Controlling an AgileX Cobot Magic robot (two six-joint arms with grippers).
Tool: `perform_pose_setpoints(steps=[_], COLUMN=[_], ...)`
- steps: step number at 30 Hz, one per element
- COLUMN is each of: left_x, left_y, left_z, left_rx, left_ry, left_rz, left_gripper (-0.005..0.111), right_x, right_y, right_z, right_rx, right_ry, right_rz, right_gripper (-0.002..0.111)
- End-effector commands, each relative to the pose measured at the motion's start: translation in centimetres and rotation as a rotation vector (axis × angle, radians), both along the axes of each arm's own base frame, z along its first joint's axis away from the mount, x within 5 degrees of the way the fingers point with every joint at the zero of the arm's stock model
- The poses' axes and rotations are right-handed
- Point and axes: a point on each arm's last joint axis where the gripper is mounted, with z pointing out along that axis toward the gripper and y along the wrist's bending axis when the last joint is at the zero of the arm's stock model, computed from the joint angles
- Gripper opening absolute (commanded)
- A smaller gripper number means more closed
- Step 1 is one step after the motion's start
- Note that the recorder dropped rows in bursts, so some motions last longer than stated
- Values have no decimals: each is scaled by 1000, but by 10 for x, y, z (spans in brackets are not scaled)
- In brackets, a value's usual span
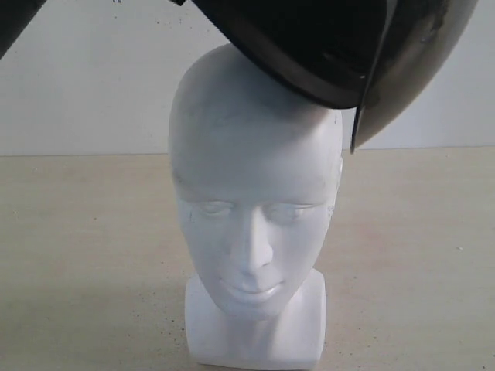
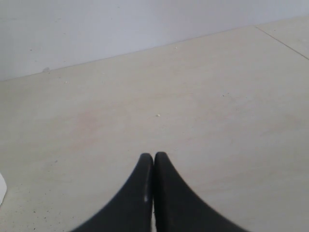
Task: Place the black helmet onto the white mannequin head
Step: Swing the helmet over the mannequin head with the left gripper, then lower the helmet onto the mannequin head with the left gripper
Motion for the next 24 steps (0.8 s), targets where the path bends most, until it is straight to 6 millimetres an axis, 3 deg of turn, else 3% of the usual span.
perform_pose_setpoints(steps=[1,11,24], left_x=[-4,4,2], left_y=[5,21,23], left_z=[-3,-25,-47], left_rx=[-66,-49,-30], left_ry=[-1,72,143], left_rz=[-7,60,70], left_gripper=[4,4,4], right_x=[0,0,0], right_y=[0,0,0], right_z=[1,1,1], right_rx=[-5,-5,-3], right_ry=[-19,-19,-19], right_rz=[-6,-6,-7], right_gripper=[0,0,0])
